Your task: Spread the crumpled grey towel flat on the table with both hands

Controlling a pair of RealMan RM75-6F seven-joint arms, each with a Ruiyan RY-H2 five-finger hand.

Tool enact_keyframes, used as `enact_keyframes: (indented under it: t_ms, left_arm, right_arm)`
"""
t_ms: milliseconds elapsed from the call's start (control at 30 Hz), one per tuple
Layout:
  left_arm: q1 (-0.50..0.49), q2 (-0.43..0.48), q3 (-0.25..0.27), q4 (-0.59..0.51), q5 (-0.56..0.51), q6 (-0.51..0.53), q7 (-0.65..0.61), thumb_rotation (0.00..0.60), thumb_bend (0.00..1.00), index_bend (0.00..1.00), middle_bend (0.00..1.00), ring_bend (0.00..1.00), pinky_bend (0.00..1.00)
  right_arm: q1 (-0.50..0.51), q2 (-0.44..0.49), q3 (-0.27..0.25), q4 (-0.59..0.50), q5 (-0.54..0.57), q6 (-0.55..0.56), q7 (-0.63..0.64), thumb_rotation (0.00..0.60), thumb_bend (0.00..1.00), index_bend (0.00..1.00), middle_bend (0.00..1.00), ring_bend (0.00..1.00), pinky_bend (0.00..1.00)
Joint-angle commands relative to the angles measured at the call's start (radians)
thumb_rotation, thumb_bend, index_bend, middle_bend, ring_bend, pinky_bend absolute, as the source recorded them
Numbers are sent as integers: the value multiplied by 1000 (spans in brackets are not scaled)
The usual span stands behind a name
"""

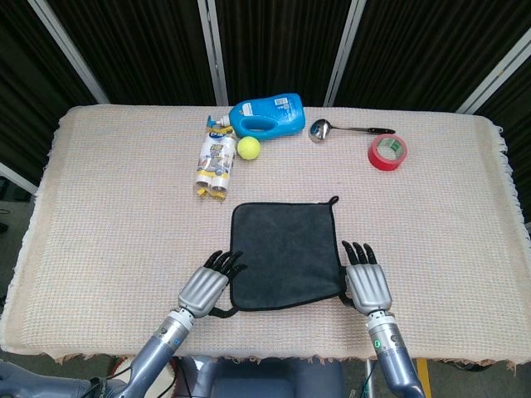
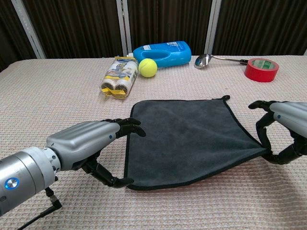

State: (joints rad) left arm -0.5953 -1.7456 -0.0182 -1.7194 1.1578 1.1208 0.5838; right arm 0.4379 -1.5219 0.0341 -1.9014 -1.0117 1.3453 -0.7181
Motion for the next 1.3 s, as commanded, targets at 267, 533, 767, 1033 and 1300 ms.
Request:
enact_keyframes:
  t_ms: [267,533,767,1033,1300]
  left_arm:
    - [-5,50,6,-50,-12,-25,2,600,74,13,0,0,0]
    - [-5,88,10,-85,-8,-31,-3,600,73,3,0,0,0]
    - [-5,105,17,-105,5,-30,2,600,73,0,0,0,0]
    - [-10,128,30,-118,23,-44,1,600,374,0,0,0,0]
    - [-69,185,57,-140,3,-173,20,600,727,10,0,0,3]
  right_arm:
    - [12,24,3,-84,88,19,-118,600,421,0,0,0,0]
    - [16,38,0,-116,147,48,-190,600,298,0,0,0,0]
    - [25,46,-9,-131,200,62,-246,600,197,0,0,0,0]
    - [15,62,-12,-138,146,82,-202,600,281,0,0,0,0]
    - [2,74,-16,-117,61,72,-117,600,371,0,0,0,0]
